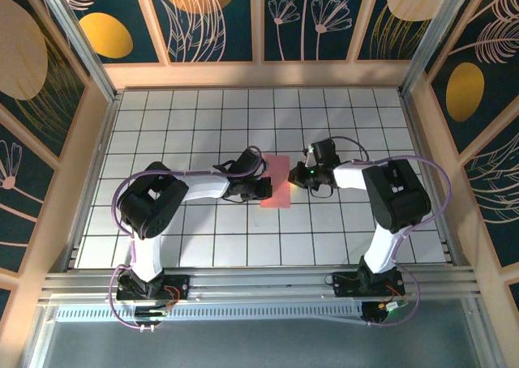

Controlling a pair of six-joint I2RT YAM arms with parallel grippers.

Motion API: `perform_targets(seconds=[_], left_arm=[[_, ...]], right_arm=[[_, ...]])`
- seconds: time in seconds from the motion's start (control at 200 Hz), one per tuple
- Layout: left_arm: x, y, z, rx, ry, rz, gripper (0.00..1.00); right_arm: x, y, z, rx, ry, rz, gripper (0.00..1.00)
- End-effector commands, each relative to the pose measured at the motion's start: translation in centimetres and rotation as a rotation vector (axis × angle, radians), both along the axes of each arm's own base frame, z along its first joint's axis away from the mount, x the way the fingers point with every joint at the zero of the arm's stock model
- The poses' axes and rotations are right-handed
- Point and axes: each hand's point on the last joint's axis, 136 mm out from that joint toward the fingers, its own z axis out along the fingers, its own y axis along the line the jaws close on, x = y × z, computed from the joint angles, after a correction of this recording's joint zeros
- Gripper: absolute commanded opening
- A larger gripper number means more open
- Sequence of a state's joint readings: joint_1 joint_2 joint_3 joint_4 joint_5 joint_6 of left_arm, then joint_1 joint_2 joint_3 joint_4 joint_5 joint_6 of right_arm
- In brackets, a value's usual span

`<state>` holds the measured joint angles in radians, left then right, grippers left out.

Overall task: Fold a paper plane with a square sheet of paper (fold left side to right side)
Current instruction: Fold the triangle a second time at the center of the table.

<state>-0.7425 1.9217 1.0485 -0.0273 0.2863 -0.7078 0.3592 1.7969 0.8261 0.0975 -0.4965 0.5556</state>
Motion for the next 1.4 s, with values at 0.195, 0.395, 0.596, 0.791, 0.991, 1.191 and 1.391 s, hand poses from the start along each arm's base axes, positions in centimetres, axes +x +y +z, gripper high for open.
perform_targets(seconds=[0.195, 0.395, 0.596, 0.791, 0.991, 1.191, 1.391], left_arm=[[-1.5, 2.2, -2.7, 0.091, 0.067, 0.018, 0.00], [-1.2, 1.7, -2.1, 0.065, 0.056, 0.019, 0.00], [-0.9, 1.3, -1.5, 0.049, 0.046, 0.018, 0.00], [-0.1, 0.5, 0.2, 0.020, 0.018, 0.019, 0.00], [0.7, -0.6, 1.9, -0.025, -0.004, 0.009, 0.00], [0.9, -2.0, 2.6, -0.080, 0.003, -0.025, 0.00], [1.2, -3.1, 2.2, -0.102, 0.015, -0.052, 0.00]], right_arm=[[2.2, -2.2, 2.4, -0.021, -0.063, -0.053, 0.00], [0.1, 1.1, 4.2, 0.074, -0.054, 0.010, 0.00], [-1.2, 3.7, 2.7, 0.103, -0.006, 0.053, 0.00], [-1.6, 3.3, 0.0, 0.059, 0.051, 0.049, 0.00], [-2.6, 2.2, -2.0, -0.009, 0.096, 0.045, 0.00], [-3.0, 1.8, -2.7, -0.033, 0.109, 0.045, 0.00], [-3.1, 1.8, -2.8, -0.036, 0.114, 0.049, 0.00]])
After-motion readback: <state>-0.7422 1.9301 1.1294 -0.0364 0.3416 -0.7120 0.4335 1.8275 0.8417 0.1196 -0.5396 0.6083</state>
